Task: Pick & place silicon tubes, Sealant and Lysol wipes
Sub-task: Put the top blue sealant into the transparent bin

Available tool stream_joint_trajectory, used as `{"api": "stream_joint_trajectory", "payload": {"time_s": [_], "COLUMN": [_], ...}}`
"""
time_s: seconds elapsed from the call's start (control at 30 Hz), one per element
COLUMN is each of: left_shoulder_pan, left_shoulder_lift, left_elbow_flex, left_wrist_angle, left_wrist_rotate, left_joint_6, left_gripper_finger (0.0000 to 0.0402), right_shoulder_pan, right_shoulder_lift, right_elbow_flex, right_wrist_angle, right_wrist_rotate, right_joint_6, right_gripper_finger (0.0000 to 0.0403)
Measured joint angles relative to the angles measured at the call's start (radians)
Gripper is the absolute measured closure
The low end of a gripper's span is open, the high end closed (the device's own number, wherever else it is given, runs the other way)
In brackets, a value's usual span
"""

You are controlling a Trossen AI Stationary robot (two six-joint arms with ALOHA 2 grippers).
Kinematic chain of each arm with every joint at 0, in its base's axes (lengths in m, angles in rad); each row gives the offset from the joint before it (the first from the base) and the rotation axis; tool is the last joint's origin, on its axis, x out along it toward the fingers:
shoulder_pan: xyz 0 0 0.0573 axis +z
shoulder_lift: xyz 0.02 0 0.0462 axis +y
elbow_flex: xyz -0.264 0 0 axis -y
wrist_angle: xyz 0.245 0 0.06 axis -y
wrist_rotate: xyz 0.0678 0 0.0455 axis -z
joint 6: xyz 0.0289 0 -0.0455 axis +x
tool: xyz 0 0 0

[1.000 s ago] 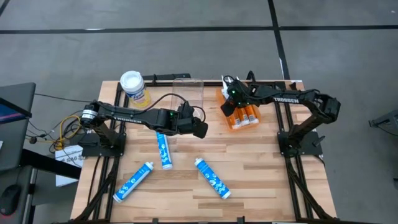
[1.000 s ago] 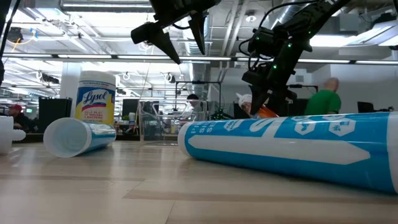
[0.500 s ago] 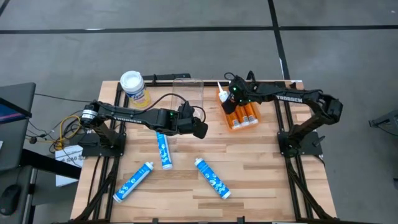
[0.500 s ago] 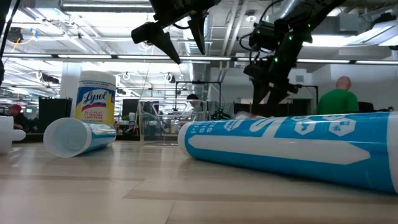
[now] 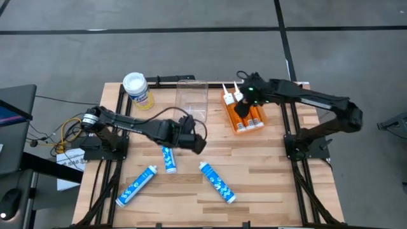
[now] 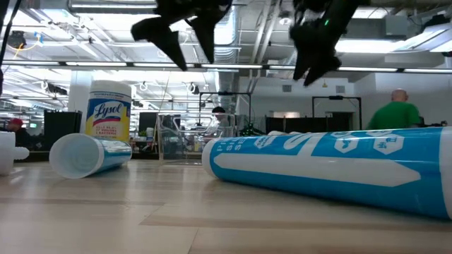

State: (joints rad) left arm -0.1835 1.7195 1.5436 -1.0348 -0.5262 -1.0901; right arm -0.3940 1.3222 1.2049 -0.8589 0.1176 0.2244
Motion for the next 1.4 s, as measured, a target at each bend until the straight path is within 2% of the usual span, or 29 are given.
{"api": "stream_joint_trajectory", "payload": {"time_s": [0.17,0.3,0.47,0.67,0.87,0.97,1.1,1.4], "left_shoulder_pan": [-0.059,-0.068,-0.064,-0.03,-0.019,-0.019,-0.012,0.014], "left_shoulder_lift": [0.0,0.008,0.06,0.146,0.131,0.105,0.105,0.094], "left_elbow_flex": [0.0,0.0,0.0,-0.021,-0.152,-0.204,-0.29,-0.52], "left_wrist_angle": [-0.118,-0.271,-0.378,-0.37,-0.395,-0.331,-0.125,0.183], "left_wrist_rotate": [0.025,0.112,0.196,0.297,0.379,0.394,0.399,0.492], "left_joint_6": [-0.114,-0.373,-0.574,-0.585,-0.668,-0.696,-0.695,-0.768], "left_gripper_finger": [0.0118,0.0118,0.0118,0.0118,0.0118,0.0118,0.0118,0.0118], "right_shoulder_pan": [0.053,0.09,0.145,0.231,0.323,0.355,0.379,0.419], "right_shoulder_lift": [-0.163,-0.298,-0.434,-0.499,-0.5,-0.495,-0.496,-0.496], "right_elbow_flex": [-0.017,-0.095,-0.199,-0.254,-0.266,-0.267,-0.267,-0.267], "right_wrist_angle": [0.004,-0.002,0.027,0.046,0.045,0.049,0.072,0.09], "right_wrist_rotate": [0.036,0.037,0.037,0.038,0.039,0.039,0.04,0.042], "right_joint_6": [0.0,0.07,0.182,0.252,0.273,0.274,0.274,0.274], "right_gripper_finger": [0.0148,0.0148,0.0148,0.0148,0.0148,0.0148,0.0148,0.0148]}}
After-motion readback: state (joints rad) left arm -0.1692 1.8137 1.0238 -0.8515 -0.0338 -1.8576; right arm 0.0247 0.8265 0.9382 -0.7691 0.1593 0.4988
